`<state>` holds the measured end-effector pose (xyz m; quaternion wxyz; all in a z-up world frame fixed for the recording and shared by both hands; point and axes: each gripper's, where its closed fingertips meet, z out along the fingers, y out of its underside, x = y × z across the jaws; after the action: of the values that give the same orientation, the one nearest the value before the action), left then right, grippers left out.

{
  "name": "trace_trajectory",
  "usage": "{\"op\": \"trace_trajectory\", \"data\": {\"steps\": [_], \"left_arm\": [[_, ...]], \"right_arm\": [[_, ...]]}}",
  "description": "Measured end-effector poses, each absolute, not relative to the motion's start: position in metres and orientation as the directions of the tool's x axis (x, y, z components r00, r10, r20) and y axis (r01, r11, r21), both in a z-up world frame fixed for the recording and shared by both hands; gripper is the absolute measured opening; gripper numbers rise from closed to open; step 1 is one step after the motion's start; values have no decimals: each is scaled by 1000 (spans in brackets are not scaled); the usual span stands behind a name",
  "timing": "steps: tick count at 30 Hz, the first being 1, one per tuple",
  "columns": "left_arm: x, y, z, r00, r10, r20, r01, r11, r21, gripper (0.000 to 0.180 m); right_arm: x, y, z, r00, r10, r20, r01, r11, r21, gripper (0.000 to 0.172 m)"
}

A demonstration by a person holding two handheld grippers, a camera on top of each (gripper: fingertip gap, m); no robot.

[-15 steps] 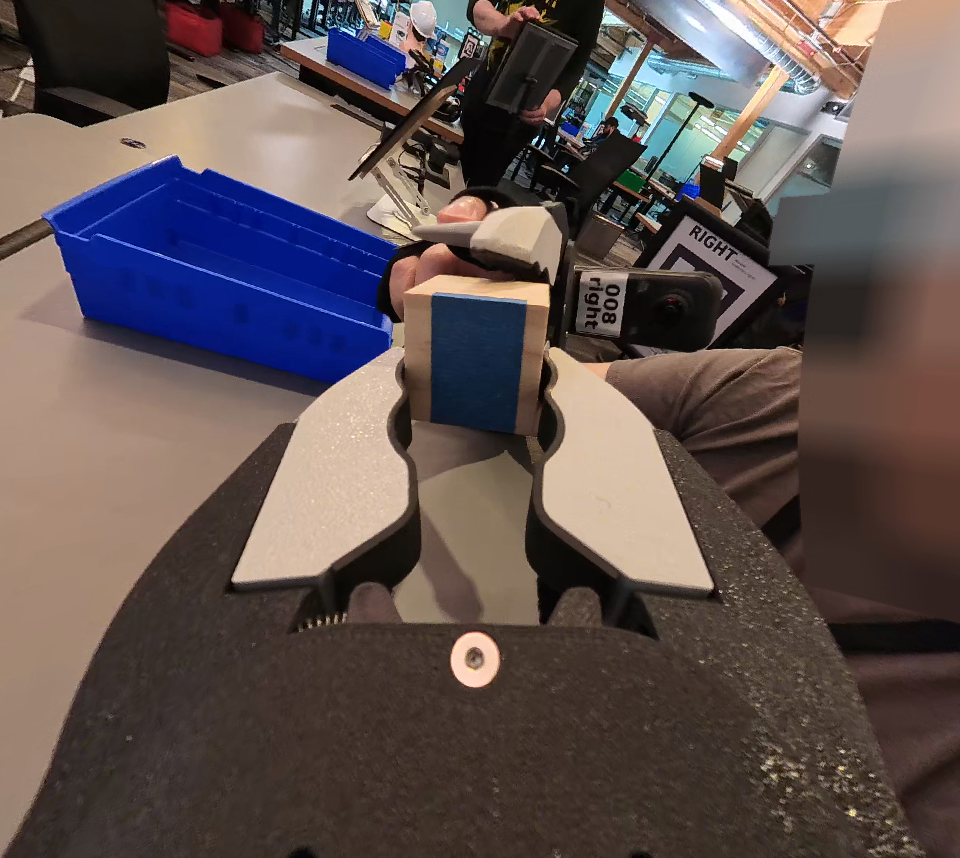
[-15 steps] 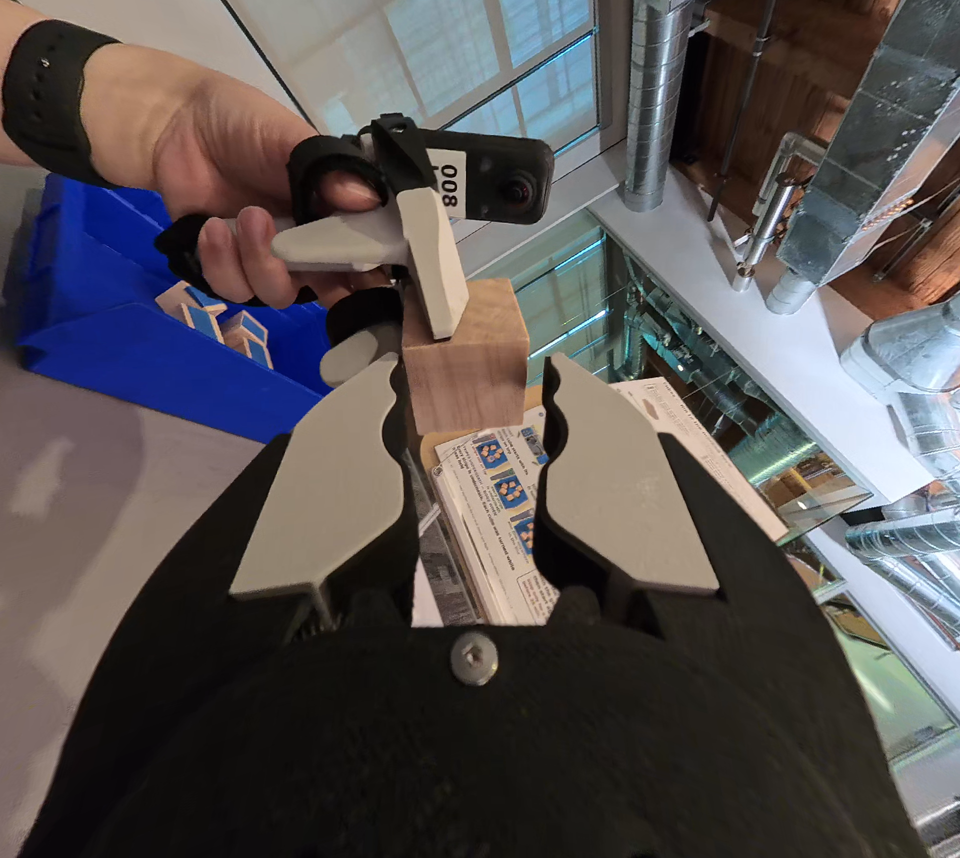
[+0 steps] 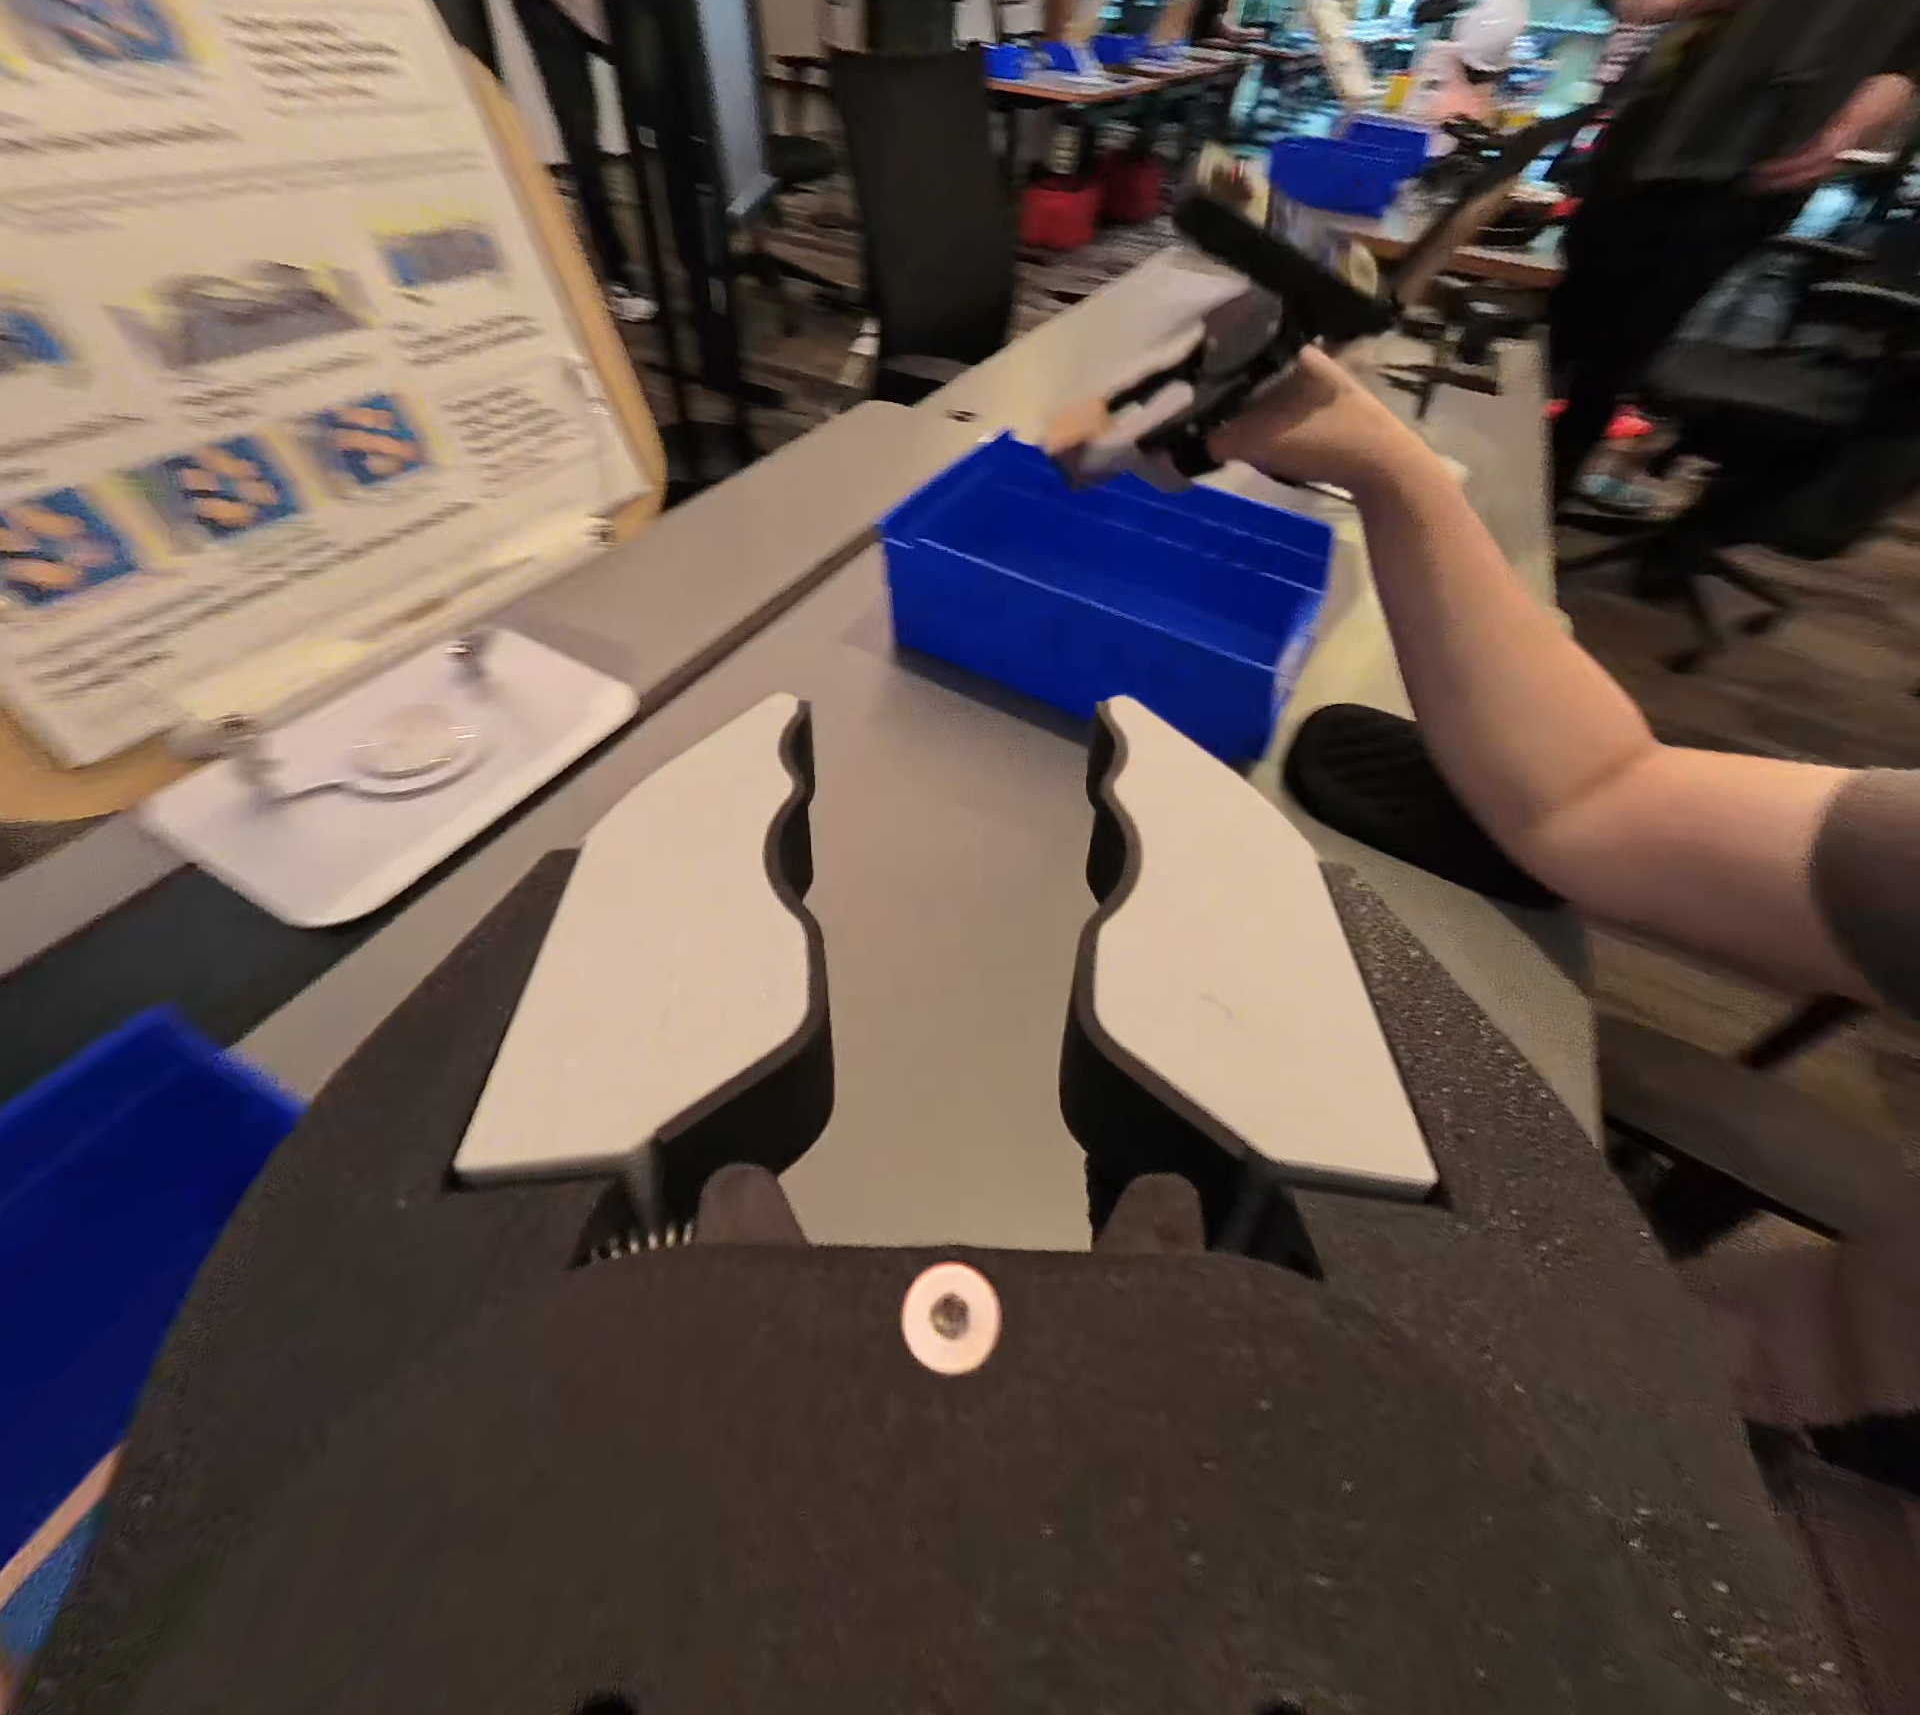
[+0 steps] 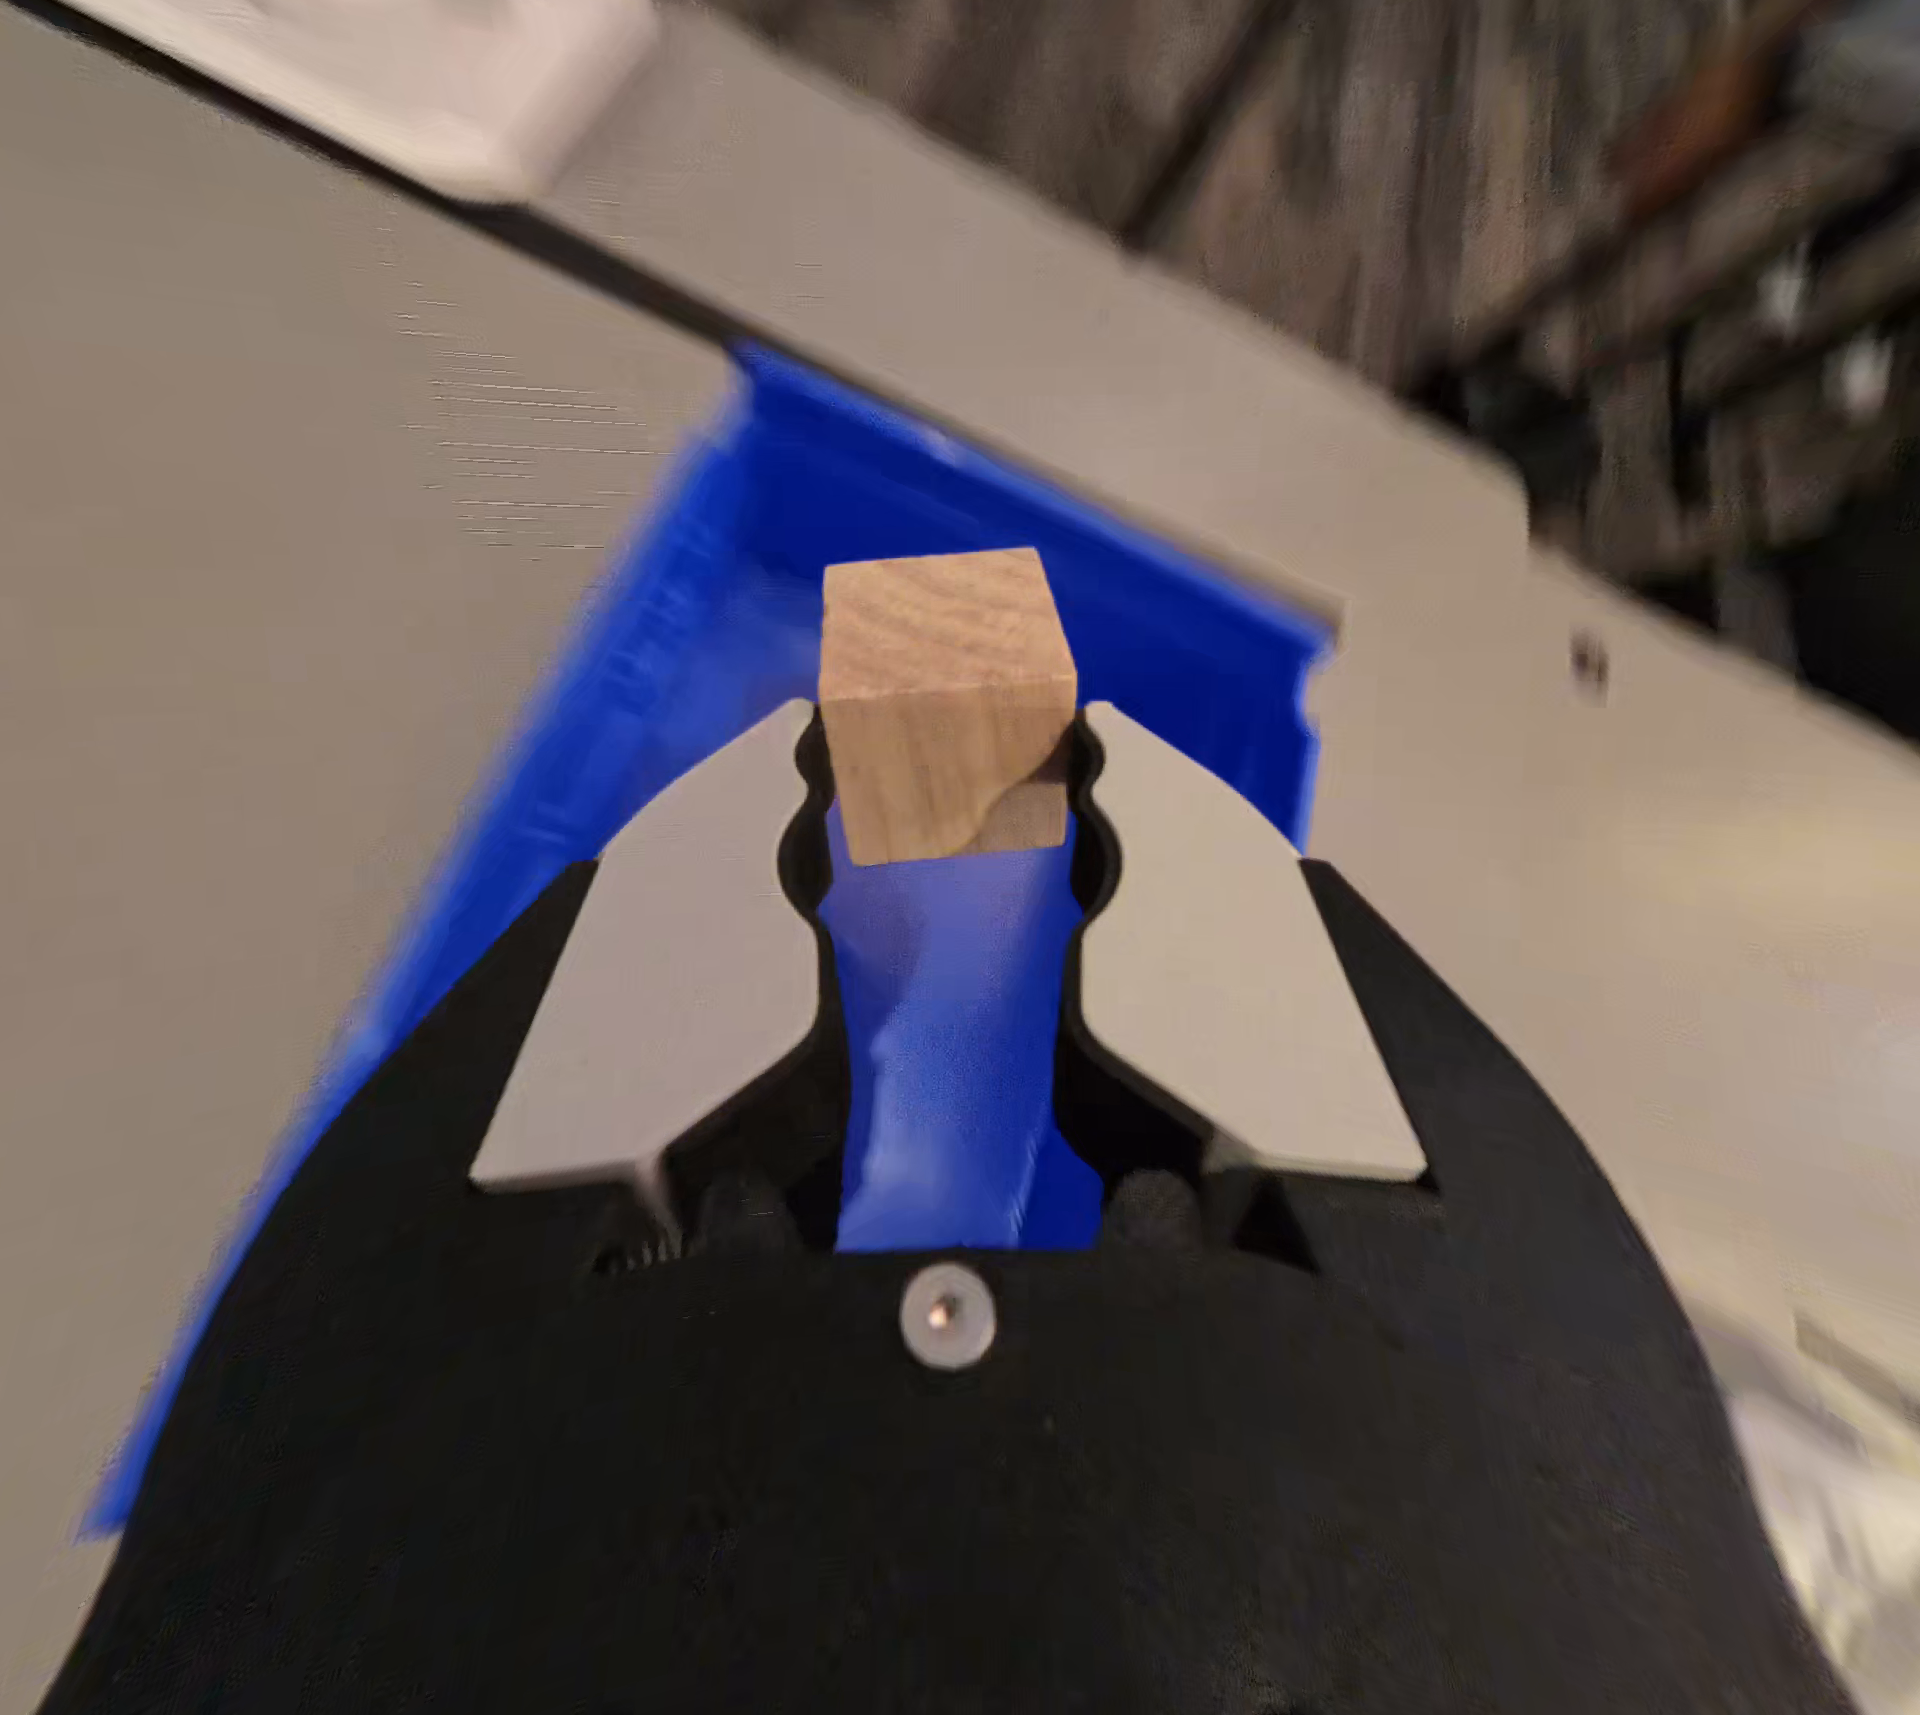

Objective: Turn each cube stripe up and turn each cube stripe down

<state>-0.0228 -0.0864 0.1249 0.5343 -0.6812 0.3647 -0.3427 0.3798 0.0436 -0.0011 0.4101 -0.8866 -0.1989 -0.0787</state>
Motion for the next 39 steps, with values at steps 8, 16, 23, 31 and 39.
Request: {"op": "trace_trajectory", "data": {"steps": [8,16,23,31,39], "left_arm": [[-90,-62,122,721,-693,23,-159,-198,-967,43],[-170,-35,77,895,-438,-79,-273,-401,-874,42],[-211,-26,9,929,-365,-63,-303,-650,-696,44],[-232,-31,-59,964,-237,-119,-265,-873,-409,46],[-236,-28,-93,982,-149,-115,-177,-940,-292,60]], "right_arm": [[446,56,-110,973,75,218,163,-894,-418,45],[451,52,-137,979,62,193,125,-935,-333,45],[437,64,-110,981,87,176,159,-878,-451,64],[409,66,-38,970,121,211,232,-727,-647,70],[408,63,-22,966,128,223,249,-684,-685,72]]}}
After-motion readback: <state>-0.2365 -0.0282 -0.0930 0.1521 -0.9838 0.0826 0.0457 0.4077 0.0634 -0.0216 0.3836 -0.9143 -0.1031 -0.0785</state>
